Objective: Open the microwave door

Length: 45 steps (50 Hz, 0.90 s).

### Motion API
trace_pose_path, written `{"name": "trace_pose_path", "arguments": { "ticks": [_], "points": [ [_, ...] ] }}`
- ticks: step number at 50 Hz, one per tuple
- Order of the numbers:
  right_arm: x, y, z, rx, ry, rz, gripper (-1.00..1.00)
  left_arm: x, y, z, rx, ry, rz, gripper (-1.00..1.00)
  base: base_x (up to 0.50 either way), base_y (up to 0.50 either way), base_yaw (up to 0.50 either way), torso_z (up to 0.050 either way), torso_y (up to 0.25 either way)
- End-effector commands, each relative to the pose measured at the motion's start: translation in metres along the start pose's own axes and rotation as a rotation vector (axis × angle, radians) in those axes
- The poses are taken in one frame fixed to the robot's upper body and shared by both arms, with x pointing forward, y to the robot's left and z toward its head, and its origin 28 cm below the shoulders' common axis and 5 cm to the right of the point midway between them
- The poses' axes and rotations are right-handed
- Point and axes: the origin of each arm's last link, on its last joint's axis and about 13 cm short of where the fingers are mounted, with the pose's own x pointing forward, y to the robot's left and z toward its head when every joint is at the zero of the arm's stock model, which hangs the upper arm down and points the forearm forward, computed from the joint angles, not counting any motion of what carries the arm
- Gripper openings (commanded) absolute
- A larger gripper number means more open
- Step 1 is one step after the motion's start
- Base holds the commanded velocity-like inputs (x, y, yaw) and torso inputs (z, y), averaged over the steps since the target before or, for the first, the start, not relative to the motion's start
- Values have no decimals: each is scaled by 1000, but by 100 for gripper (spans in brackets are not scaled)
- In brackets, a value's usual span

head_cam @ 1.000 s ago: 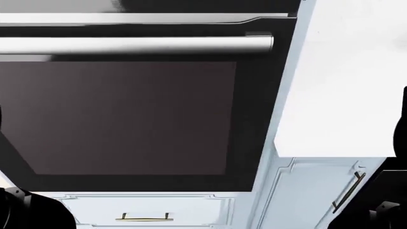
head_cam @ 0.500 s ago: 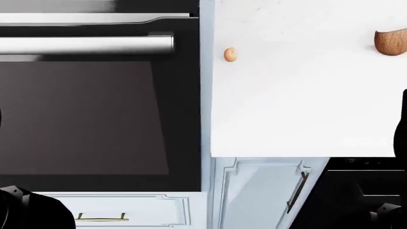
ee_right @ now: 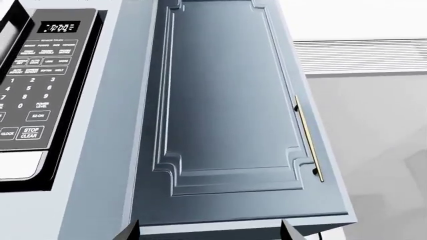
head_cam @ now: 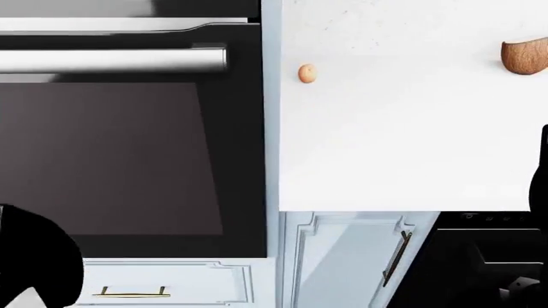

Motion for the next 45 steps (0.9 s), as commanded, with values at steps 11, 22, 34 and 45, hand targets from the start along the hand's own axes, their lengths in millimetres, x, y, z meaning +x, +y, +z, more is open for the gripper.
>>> {"name": "trace_pose_path", "arguments": {
  "ticks": [11, 22, 34, 45],
  "points": [
    [-2, 1, 3, 6, -7, 9, 100, 90, 7, 52, 47, 16, -31, 100, 0, 0, 0, 0, 0],
    [-1, 1, 4, 6, -12, 7, 100, 125, 6, 62, 66, 28, -35, 100, 0, 0, 0, 0, 0],
    [2, 2, 6, -5, -14, 10, 100, 155, 9, 64, 103, 46, -15, 100, 0, 0, 0, 0, 0],
    [3, 2, 6, -13, -13, 9, 100, 168, 10, 55, 87, 113, -18, 100, 0, 0, 0, 0, 0]
  ]
}}
